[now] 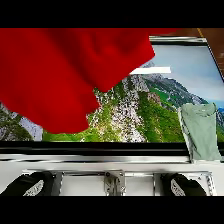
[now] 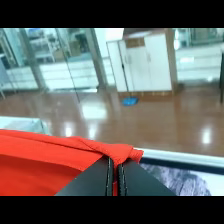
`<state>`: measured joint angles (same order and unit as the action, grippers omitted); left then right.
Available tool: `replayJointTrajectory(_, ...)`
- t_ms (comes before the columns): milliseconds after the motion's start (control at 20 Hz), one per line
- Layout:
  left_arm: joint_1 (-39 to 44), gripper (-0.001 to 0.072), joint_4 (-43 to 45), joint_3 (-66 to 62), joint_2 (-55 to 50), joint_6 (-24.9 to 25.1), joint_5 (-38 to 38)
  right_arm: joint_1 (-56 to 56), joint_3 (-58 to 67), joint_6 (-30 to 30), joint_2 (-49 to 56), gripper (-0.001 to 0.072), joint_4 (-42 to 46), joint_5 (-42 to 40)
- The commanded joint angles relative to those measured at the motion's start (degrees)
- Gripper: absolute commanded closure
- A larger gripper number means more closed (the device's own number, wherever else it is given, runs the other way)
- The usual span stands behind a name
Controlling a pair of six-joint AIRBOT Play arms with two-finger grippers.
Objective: Fold the shirts.
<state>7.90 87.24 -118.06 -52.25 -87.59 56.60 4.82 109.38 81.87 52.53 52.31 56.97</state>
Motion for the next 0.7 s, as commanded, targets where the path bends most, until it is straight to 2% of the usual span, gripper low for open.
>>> replayJointTrajectory(0,-0.1,0.0670,2.5,3.5,7.0,3.1,-3.8,0.0,2.9,3.8,-2.5,0.0654,2.8,5.3)
replayJointTrajectory(200,-0.1,0.0670,7.3,4.5,6.2,3.1,5.5,0.0,2.8,7.7,0.7,0.0653,12.6,18.2)
replayJointTrajectory(400,-0.1,0.0670,7.9,12.1,2.5,6.1,10.5,0.0,-1.1,8.2,8.0,0.0653,19.4,29.6)
replayJointTrajectory(500,-0.2,0.0670,7.9,18.3,-0.4,6.1,10.3,0.0,-5.5,8.0,12.7,0.0653,21.5,29.9)
replayJointTrajectory(650,-0.1,0.0670,7.9,26.9,-7.0,5.9,7.7,0.0,-10.4,7.3,21.5,0.0653,25.2,23.7)
